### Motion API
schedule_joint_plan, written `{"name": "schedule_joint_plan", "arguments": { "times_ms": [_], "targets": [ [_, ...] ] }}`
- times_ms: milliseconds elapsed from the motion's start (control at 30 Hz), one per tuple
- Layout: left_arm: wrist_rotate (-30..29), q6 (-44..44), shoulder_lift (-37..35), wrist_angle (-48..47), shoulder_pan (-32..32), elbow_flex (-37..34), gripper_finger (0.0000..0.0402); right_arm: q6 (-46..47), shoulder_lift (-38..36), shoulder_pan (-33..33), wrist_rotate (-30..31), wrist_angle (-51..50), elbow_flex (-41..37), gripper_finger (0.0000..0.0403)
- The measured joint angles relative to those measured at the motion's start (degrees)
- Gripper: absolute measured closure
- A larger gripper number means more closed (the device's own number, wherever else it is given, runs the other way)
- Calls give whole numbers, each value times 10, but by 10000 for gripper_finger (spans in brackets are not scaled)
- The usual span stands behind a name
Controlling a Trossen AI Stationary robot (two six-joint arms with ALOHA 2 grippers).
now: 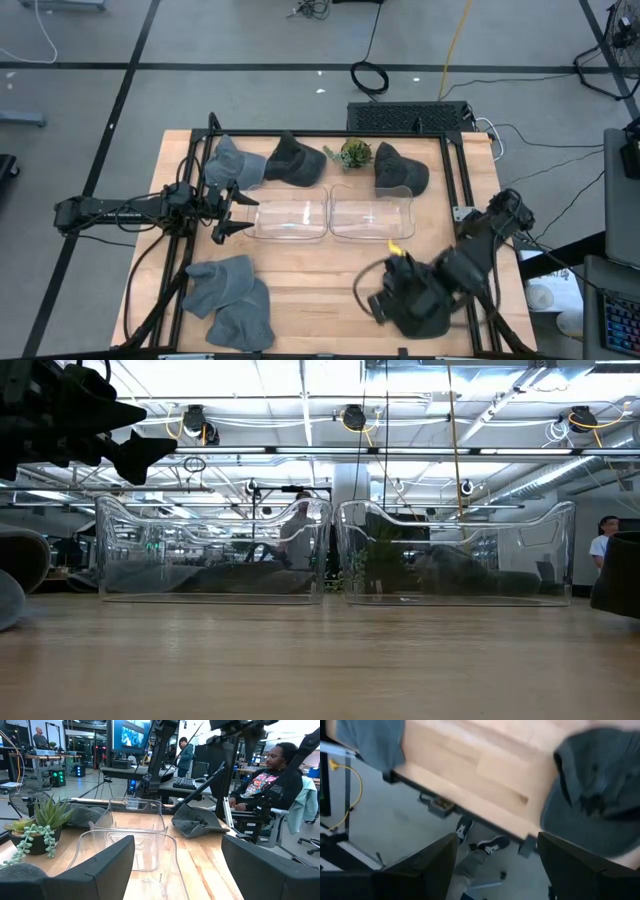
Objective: Pick & Place hat
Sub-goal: Put the bottom black cap into the right transparent bin
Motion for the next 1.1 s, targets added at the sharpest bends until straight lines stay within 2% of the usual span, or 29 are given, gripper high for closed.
{"name": "schedule_joint_plan", "arguments": {
  "times_ms": [233, 400, 633, 767, 1100],
  "targets": [
    [0, 0, 0, 0, 0, 0, 96, 92, 24, 60, -7, 7, 0, 138],
    [0, 0, 0, 0, 0, 0, 96, 115, 48, 80, -34, 5, 0, 138],
    [0, 0, 0, 0, 0, 0, 96, 130, 48, 87, -33, -15, -6, 138],
    [0, 0, 0, 0, 0, 0, 96, 105, 49, 77, -34, 7, -50, 138],
    [0, 0, 0, 0, 0, 0, 96, 87, 50, 63, -45, 151, -187, 138]
  ]
}}
